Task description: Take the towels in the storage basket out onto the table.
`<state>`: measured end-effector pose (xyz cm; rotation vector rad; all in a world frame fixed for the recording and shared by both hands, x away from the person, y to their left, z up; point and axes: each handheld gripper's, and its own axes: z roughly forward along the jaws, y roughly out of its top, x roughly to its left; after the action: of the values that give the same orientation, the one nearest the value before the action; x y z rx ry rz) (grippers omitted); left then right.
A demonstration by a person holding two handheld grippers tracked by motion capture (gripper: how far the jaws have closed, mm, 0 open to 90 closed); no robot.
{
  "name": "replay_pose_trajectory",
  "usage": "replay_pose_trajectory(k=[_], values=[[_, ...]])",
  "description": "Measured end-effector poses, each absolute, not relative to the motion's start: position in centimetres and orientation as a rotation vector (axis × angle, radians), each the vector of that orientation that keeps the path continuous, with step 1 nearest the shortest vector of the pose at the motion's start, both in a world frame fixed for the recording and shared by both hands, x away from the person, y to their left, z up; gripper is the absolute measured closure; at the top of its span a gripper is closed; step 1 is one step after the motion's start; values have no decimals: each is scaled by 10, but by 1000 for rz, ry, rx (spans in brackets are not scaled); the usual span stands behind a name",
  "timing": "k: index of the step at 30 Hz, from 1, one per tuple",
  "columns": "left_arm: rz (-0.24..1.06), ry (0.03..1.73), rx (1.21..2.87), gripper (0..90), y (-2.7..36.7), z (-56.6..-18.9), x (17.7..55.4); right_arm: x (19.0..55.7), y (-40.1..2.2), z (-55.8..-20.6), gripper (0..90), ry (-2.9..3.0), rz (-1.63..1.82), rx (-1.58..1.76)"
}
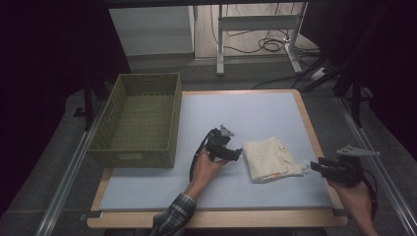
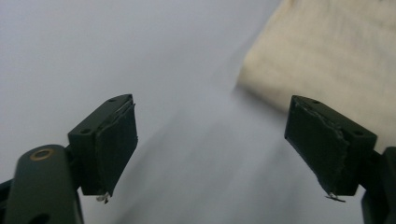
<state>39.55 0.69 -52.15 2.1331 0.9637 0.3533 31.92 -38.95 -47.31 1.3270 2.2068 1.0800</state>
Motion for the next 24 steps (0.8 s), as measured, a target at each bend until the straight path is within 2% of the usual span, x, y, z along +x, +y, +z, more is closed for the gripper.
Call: replay_pose_trajectory(k=[4,13,15,17,18,24], values=[[352,989,2146,135,21,-529,385,323,-370,-471,593,2259,1092,1276],[357,1015,2160,105,55,-542,359,339,-320,-495,614,2407,1062,1214],[365,1015,2156,107,56,-543,357,341,-316,-499,695,2427,1043,1212],[373,1009,2162,106,56,-543,357,340,-311,-504,839,2449,1010,1185],[371,1010,2161,106,56,-543,357,340,-309,-504,869,2458,1005,1172],[368,1016,2149,106,56,-544,356,332,-308,-471,884,2396,1043,1094]])
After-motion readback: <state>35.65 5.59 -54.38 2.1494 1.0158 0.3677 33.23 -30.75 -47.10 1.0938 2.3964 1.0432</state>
